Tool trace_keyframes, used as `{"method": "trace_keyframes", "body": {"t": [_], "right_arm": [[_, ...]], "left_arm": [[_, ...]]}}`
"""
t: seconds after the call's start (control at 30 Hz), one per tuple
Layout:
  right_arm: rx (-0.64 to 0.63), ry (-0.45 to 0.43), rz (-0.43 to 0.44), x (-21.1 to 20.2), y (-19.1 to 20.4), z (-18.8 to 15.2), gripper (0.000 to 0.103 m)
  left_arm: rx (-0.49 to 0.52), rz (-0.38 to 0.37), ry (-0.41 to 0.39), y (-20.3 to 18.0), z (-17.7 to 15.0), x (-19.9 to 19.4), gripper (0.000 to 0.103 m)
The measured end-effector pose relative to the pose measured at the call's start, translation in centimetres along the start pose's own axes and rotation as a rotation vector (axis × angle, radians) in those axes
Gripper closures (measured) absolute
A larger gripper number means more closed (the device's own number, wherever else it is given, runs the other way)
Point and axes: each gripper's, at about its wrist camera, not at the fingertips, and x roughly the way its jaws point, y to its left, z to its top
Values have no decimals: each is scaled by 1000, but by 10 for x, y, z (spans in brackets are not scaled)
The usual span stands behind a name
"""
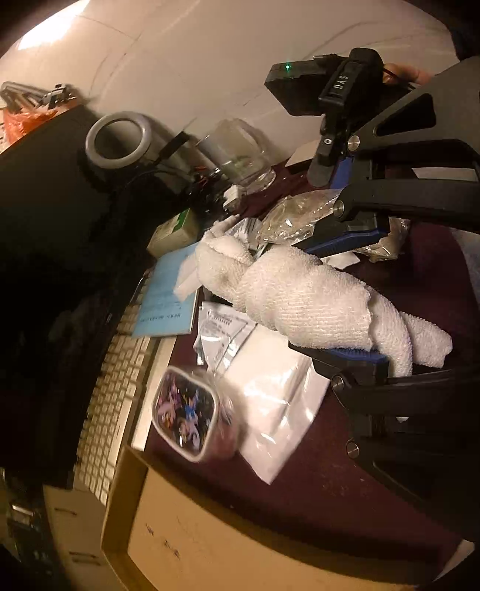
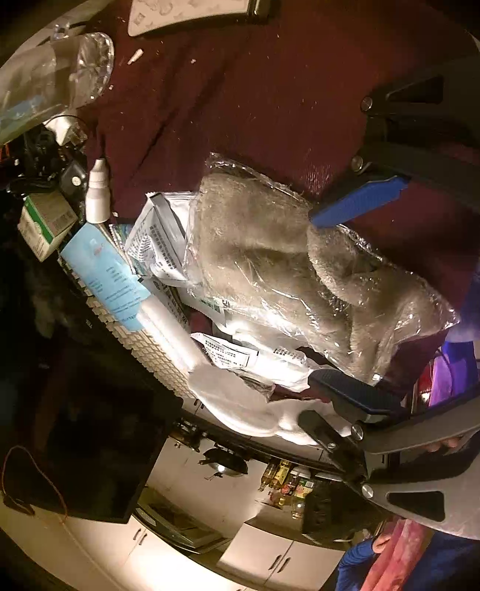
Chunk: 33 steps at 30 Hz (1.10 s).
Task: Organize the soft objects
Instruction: 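Grasp the clear bag of grey fluffy cloth with the right gripper while the left holds the towel, then carry the towel and the bag into the cardboard box and open both grippers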
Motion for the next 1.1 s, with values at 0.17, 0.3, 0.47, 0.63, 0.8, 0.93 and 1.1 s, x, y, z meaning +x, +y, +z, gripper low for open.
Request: {"method": "trace_keyframes", "body": {"t": [0.17,0.3,0.47,0.63,0.8,0.93,1.1], "right_arm": [[-6,-10,-74,10,5,11,23],[-123,-22,-220,19,24,11,23],[-257,-24,-361,31,37,1,56],[-289,-30,-349,30,34,4,87],[-325,-163,-220,-7,48,-5,88],[-455,-249,-76,-22,85,-6,88],[-530,-106,120,25,135,7,87]], "left_arm": [[-14,38,-34,3,-3,-8,61],[-10,57,-50,1,-7,-12,61],[-30,54,-76,5,-10,-25,61],[-48,84,-112,11,-7,-36,61],[-88,99,-155,22,-3,-57,61],[-132,140,-224,35,8,-87,61],[-203,247,-318,69,23,-126,61]]}}
